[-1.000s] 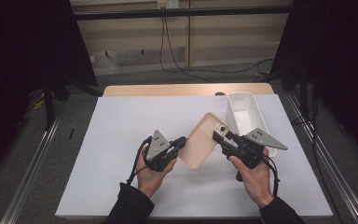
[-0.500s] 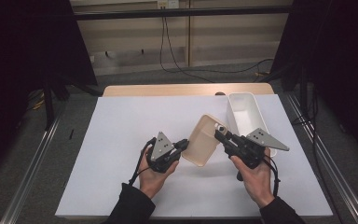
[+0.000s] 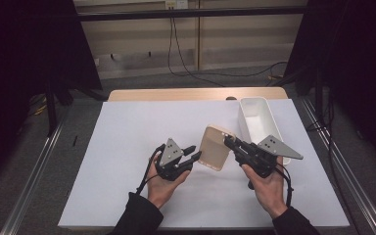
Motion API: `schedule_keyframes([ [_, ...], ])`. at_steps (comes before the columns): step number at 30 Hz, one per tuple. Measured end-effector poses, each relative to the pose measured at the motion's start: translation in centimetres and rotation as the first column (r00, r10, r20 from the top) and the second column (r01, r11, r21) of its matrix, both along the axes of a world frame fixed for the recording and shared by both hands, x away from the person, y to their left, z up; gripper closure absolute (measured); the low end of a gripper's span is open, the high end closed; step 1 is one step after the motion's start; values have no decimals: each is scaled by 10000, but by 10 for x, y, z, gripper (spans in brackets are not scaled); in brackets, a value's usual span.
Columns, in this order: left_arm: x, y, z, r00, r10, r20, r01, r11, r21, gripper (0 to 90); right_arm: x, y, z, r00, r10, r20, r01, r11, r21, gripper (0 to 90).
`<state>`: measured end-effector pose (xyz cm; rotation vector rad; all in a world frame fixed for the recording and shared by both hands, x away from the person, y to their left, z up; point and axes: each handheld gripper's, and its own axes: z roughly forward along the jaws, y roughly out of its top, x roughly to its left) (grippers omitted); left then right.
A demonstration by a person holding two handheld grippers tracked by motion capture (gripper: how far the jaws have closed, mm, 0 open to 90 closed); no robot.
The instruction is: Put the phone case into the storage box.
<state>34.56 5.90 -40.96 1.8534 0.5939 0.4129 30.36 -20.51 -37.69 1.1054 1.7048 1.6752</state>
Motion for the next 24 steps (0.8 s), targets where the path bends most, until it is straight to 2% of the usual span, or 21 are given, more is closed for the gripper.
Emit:
schedule_keyframes([
  [6,2,0,-2,9998,110,-151,-112,9998,-165,448,0,-1,1,9999,72,76,-71,9999,-88,812],
  [9,4,1,-2,9996,270,-98,-269,9996,50,321,1,-3,1,9998,71,163,-69,9999,-117,811],
  [11,5,3,-2,9992,315,-254,-315,9995,-9,261,1,-4,1,9998,31,188,-29,9999,-99,811],
  [14,8,5,-2,9988,328,-358,-331,9994,-68,192,2,-5,1,9997,91,231,-87,9999,-148,811],
  [16,10,7,-2,9979,156,-632,-173,9995,-250,145,2,-5,1,9995,125,295,-117,9996,-254,811],
  [18,11,9,-1,9979,167,-627,-186,9994,-287,142,2,-5,1,9992,176,346,-166,9994,-307,811],
  [24,12,17,3,9957,154,-914,-236,9958,-890,51,3,-7,2,9992,172,375,-160,9993,-326,810],
])
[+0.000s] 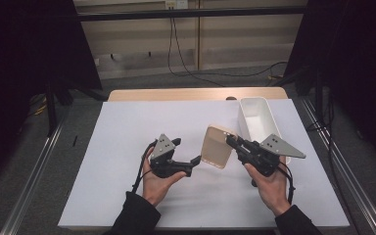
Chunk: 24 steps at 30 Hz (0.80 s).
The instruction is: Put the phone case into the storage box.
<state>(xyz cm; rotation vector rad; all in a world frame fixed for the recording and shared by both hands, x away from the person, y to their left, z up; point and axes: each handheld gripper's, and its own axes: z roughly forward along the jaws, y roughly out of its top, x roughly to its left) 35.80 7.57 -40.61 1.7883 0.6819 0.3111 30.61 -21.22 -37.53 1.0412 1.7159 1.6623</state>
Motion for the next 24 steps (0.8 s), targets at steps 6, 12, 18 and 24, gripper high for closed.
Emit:
schedule_keyframes([
  [6,-1,5,1,9996,170,203,-177,9993,340,28,1,-3,1,10000,-13,-46,13,10000,54,810],
  [12,-2,7,-1,9969,687,371,-708,9958,574,28,2,-8,4,10000,14,83,-15,9999,112,810],
  [18,-3,15,-1,9887,1271,791,-1316,9897,556,29,2,-13,9,9997,78,211,-81,9999,114,810],
  [24,-7,28,-1,9812,1688,930,-1734,9839,431,31,4,-18,12,9995,162,282,-164,9998,81,810],
])
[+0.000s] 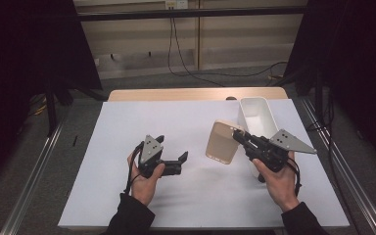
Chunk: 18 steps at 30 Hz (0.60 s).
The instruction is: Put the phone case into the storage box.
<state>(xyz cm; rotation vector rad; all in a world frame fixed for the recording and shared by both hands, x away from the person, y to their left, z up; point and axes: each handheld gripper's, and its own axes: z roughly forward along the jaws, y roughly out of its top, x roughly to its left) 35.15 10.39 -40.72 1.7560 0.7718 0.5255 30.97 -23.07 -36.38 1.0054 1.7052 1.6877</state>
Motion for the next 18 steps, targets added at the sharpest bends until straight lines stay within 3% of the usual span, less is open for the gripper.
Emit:
schedule_keyframes([
  [5,-4,8,-3,9998,221,6,-221,9991,374,34,0,-2,3,10000,53,24,-53,10000,36,810],
  [10,-6,17,-2,9992,410,38,-410,9991,77,34,0,-4,5,9999,50,87,-50,10000,37,810],
  [18,-12,32,-6,9983,577,-11,-577,9983,49,34,-1,-11,11,9996,29,270,-31,10000,77,810],
])
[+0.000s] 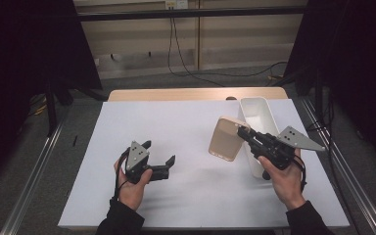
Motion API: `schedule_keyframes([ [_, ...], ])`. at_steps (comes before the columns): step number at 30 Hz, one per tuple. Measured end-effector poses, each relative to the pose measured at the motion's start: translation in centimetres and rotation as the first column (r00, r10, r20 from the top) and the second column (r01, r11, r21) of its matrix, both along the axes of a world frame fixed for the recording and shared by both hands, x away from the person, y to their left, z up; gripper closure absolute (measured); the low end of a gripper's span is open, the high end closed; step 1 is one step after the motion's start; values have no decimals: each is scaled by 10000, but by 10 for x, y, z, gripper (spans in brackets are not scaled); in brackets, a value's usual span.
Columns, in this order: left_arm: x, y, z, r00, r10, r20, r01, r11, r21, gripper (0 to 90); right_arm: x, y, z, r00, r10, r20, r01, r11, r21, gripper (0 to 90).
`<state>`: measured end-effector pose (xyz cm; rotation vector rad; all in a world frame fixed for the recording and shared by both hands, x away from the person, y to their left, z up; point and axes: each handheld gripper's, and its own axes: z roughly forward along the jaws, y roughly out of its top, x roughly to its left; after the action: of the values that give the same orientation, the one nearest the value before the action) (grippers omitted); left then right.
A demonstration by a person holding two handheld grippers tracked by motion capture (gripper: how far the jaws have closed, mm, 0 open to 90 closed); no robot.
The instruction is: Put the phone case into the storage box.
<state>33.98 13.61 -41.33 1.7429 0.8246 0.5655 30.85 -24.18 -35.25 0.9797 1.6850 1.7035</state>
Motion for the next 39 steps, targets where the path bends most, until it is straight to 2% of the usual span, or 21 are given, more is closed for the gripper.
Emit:
schedule_keyframes([
  [6,-4,14,-2,9995,302,94,-300,9993,-238,34,-2,-4,9,9997,10,241,-8,9999,-101,809],
  [11,-9,26,-5,9997,241,12,-240,9993,-276,34,-2,-8,13,9994,-40,335,43,10000,-85,809],
  [15,-14,33,-5,9991,422,32,-420,9982,-434,31,-1,-10,16,9992,-59,395,62,10000,-69,809],
  [24,-28,53,-6,9983,556,175,-547,9974,-477,30,6,-15,24,9995,-20,320,21,10000,-34,809],
  [29,-34,60,-6,9971,705,275,-689,9960,-572,29,10,-19,32,9992,-56,395,56,10000,8,808],
  [32,-37,61,-8,9972,712,218,-692,9942,-828,29,11,-23,39,9987,-155,490,156,9999,-19,808],
  [36,-42,63,-9,9971,714,265,-691,9947,-766,28,12,-27,45,9982,-269,538,272,9996,-32,809],
  [39,-47,69,-9,9944,954,464,-920,9932,-713,26,15,-32,49,9977,-353,574,356,9994,-31,808],
])
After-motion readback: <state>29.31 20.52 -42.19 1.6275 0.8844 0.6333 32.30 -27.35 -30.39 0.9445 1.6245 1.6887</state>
